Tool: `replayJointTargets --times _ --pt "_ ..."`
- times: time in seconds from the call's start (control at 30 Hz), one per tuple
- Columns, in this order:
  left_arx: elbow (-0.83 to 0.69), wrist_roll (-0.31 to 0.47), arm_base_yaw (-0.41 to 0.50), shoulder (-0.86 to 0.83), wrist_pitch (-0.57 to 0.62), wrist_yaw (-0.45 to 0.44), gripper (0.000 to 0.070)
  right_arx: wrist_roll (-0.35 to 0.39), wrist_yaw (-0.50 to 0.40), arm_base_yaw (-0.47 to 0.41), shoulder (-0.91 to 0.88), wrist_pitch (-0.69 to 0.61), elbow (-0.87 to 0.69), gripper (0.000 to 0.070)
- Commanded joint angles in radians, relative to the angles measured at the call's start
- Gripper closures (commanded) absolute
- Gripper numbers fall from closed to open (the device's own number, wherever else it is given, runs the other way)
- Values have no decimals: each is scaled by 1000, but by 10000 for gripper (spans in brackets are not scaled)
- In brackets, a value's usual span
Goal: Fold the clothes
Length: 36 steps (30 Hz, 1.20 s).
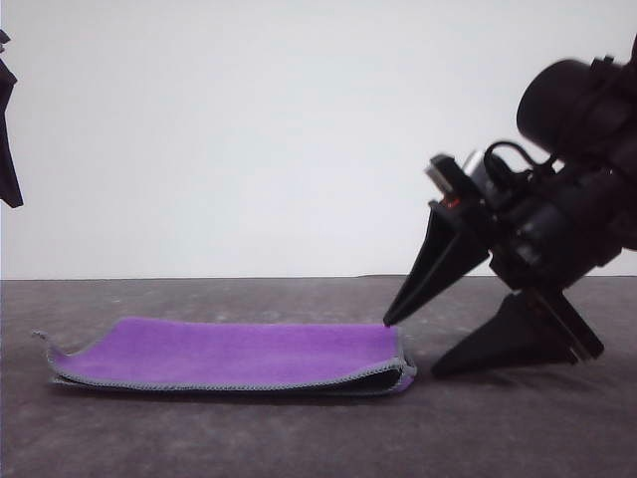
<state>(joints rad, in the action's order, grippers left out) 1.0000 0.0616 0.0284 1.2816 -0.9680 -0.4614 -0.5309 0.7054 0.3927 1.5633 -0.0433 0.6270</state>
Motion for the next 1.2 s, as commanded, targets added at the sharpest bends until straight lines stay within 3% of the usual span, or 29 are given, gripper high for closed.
replayJointTargets --times 0.0,0.33,0.67,0.93,1.0,1.07,1.1,1.17 --pt "10 -2 0 7 5 1 228 -21 2 8 19 -17 3 349" --pt "10 -3 0 7 7 0 227 -71 0 44 32 -70 3 349" --pt "10 -2 0 7 1 -2 228 -79 -59 43 32 -84 3 350" --pt "10 -2 0 7 -1 -2 228 -99 -33 52 95 -132 3 361" --pt "10 -2 0 7 -1 -2 228 -101 -23 53 99 -146 3 447" --pt "10 -2 0 7 -2 -2 228 -101 -25 53 99 -150 3 622" --pt "10 -2 0 7 -2 -2 228 -101 -25 52 99 -151 3 676" --pt "10 -2 0 7 -2 -2 227 -98 -24 51 99 -150 3 700"
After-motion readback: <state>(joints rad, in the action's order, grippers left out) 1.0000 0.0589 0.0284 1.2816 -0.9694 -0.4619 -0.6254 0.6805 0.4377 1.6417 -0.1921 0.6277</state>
